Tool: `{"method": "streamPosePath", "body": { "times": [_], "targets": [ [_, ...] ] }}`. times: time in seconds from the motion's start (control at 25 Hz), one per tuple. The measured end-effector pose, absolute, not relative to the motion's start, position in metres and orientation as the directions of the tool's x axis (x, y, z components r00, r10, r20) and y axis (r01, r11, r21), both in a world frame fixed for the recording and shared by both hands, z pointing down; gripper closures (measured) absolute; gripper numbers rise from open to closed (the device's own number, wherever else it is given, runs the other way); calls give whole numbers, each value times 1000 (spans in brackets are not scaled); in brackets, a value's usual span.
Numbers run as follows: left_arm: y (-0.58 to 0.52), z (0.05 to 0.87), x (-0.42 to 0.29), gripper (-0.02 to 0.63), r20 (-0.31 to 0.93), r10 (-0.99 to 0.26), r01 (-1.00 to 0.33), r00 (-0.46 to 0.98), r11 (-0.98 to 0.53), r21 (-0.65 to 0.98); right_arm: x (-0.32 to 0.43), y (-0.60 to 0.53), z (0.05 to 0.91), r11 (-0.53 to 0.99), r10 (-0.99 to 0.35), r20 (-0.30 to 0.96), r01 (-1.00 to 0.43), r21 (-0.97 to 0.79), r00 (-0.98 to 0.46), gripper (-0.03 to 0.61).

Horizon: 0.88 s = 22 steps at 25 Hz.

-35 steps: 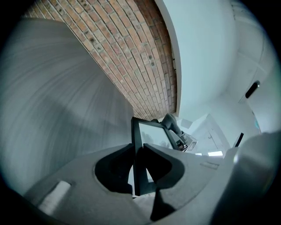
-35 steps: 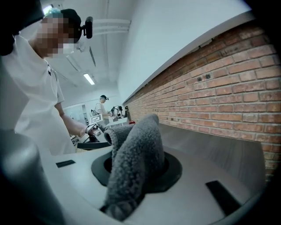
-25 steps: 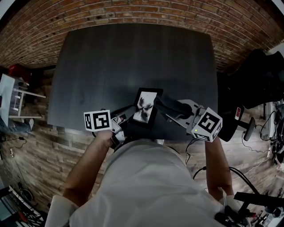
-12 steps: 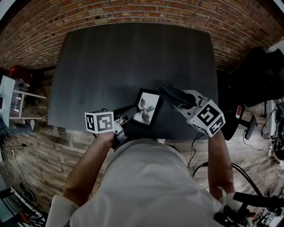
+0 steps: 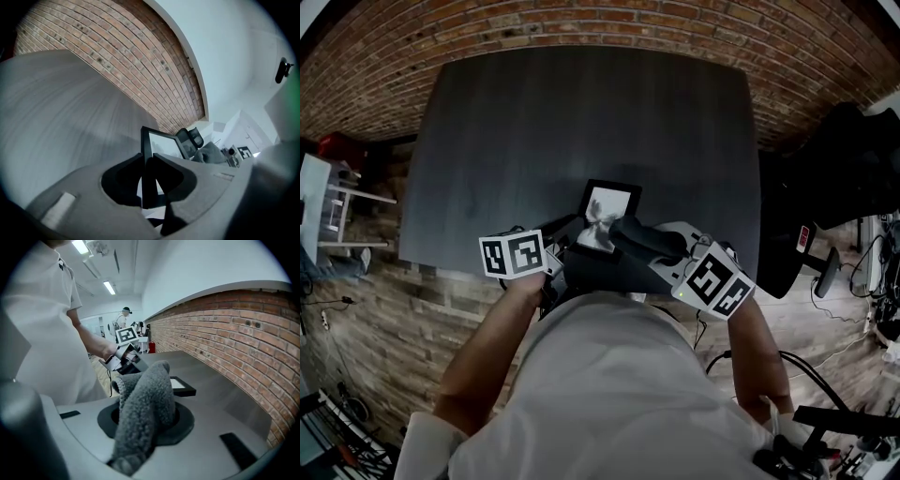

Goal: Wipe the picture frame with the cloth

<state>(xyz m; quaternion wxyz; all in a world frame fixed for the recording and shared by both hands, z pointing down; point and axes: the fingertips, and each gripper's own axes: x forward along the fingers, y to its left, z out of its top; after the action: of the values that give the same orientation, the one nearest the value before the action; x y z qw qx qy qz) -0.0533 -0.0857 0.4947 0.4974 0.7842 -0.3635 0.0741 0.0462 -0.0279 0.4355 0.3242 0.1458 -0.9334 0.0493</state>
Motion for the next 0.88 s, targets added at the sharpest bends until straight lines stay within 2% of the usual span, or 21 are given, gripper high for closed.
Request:
{"method": "streamPosePath", "body": {
  "times": [0.48, 0.68, 0.88],
  "targets": [
    [-114, 503, -97, 537, 501, -611, -708, 612, -141, 692, 13, 9, 457, 955, -170, 629, -285, -84, -758, 494],
    [-135, 508, -129, 537, 522, -645, -745, 557, -112, 657, 9, -2, 480, 921, -211, 666, -373, -108, -715, 494],
    [-155, 522, -157, 537, 552, -649, -771, 523, -85, 631, 9, -24, 509, 831, -286, 687, -529, -169, -668, 494]
  ]
}}
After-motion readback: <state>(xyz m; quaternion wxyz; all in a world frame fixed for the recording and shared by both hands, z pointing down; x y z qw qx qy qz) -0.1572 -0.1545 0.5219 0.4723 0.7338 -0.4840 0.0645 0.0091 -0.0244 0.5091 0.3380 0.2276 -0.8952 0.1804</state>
